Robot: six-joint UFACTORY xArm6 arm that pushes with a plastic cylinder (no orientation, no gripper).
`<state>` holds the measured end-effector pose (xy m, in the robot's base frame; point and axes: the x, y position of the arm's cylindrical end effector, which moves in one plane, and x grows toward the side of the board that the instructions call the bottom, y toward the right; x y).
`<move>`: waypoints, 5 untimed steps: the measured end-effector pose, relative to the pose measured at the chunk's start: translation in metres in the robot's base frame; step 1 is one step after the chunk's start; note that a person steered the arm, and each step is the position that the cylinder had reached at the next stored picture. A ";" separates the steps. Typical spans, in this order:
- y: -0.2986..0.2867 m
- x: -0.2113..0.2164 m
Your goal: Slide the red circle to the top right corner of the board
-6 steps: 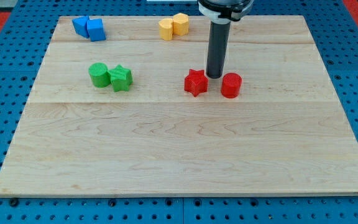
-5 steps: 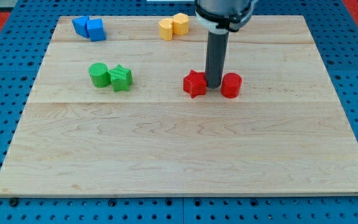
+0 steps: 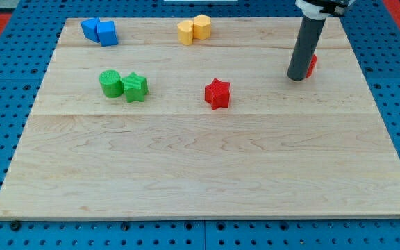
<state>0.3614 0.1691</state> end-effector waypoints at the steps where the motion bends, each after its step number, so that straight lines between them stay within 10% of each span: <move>1: 0.004 -0.019; 5: 0.042 -0.044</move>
<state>0.3177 0.2106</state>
